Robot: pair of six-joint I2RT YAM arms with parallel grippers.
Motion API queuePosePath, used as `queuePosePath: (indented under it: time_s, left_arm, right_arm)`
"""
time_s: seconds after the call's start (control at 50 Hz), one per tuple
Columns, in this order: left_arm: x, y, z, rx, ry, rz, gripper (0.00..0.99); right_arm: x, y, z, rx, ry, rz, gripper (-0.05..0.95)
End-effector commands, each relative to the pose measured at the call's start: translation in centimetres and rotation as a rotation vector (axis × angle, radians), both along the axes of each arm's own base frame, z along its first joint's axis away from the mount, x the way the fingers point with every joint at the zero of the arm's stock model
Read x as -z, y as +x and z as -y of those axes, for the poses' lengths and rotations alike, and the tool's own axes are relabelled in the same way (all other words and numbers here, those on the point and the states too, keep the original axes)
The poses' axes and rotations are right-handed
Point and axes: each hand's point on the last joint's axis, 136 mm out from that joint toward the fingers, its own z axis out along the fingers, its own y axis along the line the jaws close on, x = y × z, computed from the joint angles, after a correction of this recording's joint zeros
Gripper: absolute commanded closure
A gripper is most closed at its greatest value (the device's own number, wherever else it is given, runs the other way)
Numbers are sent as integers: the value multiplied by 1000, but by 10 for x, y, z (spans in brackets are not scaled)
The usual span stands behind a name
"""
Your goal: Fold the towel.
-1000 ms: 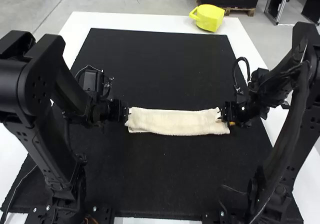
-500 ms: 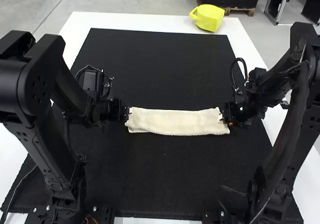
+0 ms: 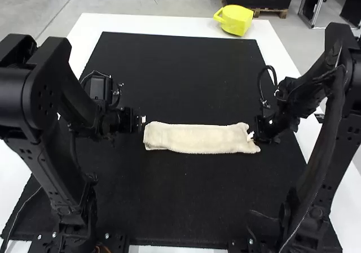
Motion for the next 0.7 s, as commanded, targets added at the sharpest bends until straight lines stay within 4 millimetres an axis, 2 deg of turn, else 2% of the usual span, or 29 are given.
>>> queuePosePath:
  time_s: [0.0,0.12,0.3,0.48,0.6,0.68]
  left_arm:
    - [-23,14,-7,-17,1,65,36]
    - [-26,18,-13,-41,18,72,36]
    - [-28,21,-18,-54,42,68,36]
    - [-28,22,-19,-54,55,72,36]
    - [-28,22,-21,-62,63,71,36]
    - [-28,23,-24,-77,74,73,36]
  right_arm:
    - [-19,5,-5,-2,76,15,925]
    - [-36,10,-2,3,77,32,925]
    - [-72,23,-1,2,75,105,925]
    - [-92,22,-7,-12,91,119,925]
    - [-103,20,-23,-33,114,126,925]
    - [-109,18,-42,-66,130,127,925]
